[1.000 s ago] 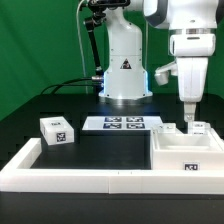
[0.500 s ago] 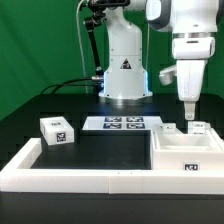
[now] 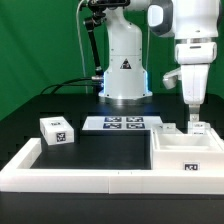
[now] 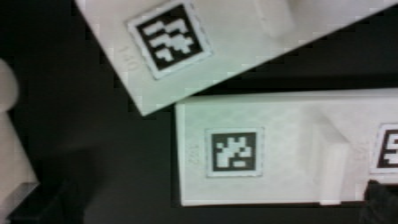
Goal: Assemble cabinet
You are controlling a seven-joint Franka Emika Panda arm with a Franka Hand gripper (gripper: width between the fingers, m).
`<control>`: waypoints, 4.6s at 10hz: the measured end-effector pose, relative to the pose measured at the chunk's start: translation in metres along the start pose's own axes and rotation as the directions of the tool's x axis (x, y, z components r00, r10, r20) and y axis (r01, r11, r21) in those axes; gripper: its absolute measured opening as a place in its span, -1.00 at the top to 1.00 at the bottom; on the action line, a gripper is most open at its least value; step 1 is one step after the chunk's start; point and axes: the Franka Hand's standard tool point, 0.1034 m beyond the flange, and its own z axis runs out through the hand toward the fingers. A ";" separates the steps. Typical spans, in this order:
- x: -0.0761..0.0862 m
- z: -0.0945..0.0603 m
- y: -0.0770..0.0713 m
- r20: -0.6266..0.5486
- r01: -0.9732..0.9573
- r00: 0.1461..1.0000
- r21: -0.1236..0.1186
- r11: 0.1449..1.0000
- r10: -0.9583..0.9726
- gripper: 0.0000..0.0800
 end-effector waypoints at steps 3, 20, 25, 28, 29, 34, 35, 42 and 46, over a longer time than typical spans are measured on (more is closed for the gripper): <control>0.010 0.015 -0.023 -0.028 0.005 1.000 0.006 1.000 -0.005 -0.99; 0.001 0.038 -0.039 -0.023 0.001 1.000 0.045 0.999 0.000 0.83; -0.017 0.000 -0.018 0.043 0.085 0.995 0.053 0.995 -0.087 0.83; -0.027 -0.007 -0.007 0.050 0.089 0.995 0.049 0.995 -0.091 0.82; -0.027 -0.006 -0.007 0.050 0.088 0.995 0.051 0.995 -0.091 0.82; -0.014 -0.012 0.027 0.050 0.114 0.992 0.044 0.993 -0.116 0.82; -0.012 -0.009 0.030 0.048 0.113 0.992 0.044 0.993 -0.115 0.82; -0.012 -0.006 0.037 0.047 0.106 0.993 0.049 0.993 -0.109 0.82; -0.013 -0.008 0.042 0.045 0.097 0.994 0.042 0.994 -0.099 0.82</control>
Offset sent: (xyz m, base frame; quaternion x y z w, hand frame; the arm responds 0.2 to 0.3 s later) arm -0.0192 0.0017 -0.0121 -0.0061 0.0038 -0.0057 1.0000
